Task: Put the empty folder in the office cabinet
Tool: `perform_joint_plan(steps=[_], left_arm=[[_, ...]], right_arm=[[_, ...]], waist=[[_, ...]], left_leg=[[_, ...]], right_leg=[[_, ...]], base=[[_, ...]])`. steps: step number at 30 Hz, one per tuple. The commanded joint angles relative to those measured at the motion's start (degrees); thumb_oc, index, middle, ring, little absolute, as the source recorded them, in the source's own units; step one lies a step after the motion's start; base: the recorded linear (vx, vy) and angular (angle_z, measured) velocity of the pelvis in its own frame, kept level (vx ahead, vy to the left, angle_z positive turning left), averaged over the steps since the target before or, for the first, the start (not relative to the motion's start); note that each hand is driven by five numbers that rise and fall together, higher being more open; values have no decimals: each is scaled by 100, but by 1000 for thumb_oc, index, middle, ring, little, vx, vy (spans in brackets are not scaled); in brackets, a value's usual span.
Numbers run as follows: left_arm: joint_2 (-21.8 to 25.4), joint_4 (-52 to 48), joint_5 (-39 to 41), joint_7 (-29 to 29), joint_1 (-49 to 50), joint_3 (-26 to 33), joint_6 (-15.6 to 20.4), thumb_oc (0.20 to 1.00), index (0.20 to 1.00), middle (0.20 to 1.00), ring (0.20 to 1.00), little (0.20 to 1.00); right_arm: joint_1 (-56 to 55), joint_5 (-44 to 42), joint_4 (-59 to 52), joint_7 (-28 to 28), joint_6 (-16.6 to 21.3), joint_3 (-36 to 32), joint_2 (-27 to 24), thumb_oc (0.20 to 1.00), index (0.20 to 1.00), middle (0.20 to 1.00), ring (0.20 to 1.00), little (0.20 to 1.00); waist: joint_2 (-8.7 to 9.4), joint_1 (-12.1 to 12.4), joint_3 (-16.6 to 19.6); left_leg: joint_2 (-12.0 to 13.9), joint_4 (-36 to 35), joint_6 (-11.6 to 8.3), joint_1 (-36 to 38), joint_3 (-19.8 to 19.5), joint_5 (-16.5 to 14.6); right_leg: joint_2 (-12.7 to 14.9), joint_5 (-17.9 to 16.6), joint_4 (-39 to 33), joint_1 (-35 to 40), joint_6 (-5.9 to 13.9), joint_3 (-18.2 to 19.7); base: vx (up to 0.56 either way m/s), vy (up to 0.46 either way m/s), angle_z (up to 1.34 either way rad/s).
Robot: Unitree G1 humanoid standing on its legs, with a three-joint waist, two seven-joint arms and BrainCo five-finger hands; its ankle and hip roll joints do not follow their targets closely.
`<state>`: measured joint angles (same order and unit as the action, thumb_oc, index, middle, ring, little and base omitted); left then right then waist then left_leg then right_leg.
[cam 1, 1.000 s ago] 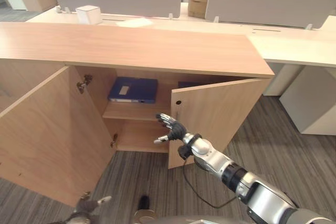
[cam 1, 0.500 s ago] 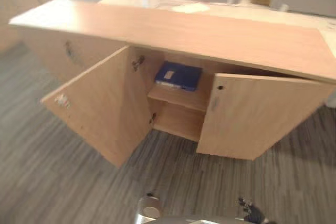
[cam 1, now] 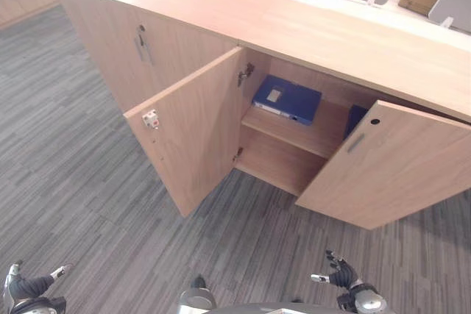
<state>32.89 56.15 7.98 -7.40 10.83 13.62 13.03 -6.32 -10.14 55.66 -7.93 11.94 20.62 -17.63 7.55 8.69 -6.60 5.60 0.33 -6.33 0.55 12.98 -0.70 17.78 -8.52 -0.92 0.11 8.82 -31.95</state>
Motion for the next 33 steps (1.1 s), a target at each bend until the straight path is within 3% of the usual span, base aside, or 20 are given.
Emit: perform_joint_plan(steps=[1, 11, 21, 25, 28, 33], left_arm=[[87, 165, -251, -58, 43, 9, 181, 1000, 1000, 1000, 1000, 1000], [785, 588, -486, 20, -355, 20, 200, 1000, 1000, 1000, 1000, 1000], [1226, 731, -617, -82, -687, -5, 197, 1000, 1000, 1000, 1000, 1000], [1636, 903, -813, -147, -1079, -238, 181, 1000, 1000, 1000, 1000, 1000], [1674, 900, -831, -138, -1139, -279, 178, 1000, 1000, 1000, 1000, 1000], [1733, 697, -906, -150, -1550, -643, 184, 1000, 1000, 1000, 1000, 1000]], right_arm=[[174, -81, -263, 79, 97, 19, -279, 1000, 1000, 1000, 1000, 1000], [-164, -207, -531, 12, 125, -11, -143, 1000, 1000, 1000, 1000, 1000], [-362, -232, -637, -46, 135, 42, -66, 1000, 1000, 1000, 1000, 1000], [-480, -332, -622, -61, 156, 66, 39, 1000, 1000, 1000, 1000, 1000], [-497, -345, -627, -61, 157, 70, 47, 1000, 1000, 1000, 1000, 1000], [-531, -405, -598, -46, 161, 111, 124, 1000, 1000, 1000, 1000, 1000]], waist=[[-167, 77, 92], [361, -338, 61], [632, -591, -37], [928, -859, -101], [967, -883, -118], [1201, -1084, -175]], left_leg=[[543, -440, -216, 237, -4, 197], [316, -479, -71, 578, 369, -42], [205, -466, 10, 812, 654, -173], [191, -463, 42, 1047, 875, -267], [187, -463, 44, 1076, 913, -278], [177, -457, 67, 1240, 1177, -360]], right_leg=[[349, -317, -118, -49, 408, 65], [356, -656, -212, -194, 545, 543], [330, -904, -232, -351, 607, 954], [250, -1093, -215, -431, 618, 1233], [239, -1132, -208, -448, 618, 1269], [154, -1271, -192, -572, 618, 1507]], base=[[0, 60, -19], [8, 48, -26], [14, 37, -20], [33, 18, -34], [12, 13, -15], [13, 15, -17]])
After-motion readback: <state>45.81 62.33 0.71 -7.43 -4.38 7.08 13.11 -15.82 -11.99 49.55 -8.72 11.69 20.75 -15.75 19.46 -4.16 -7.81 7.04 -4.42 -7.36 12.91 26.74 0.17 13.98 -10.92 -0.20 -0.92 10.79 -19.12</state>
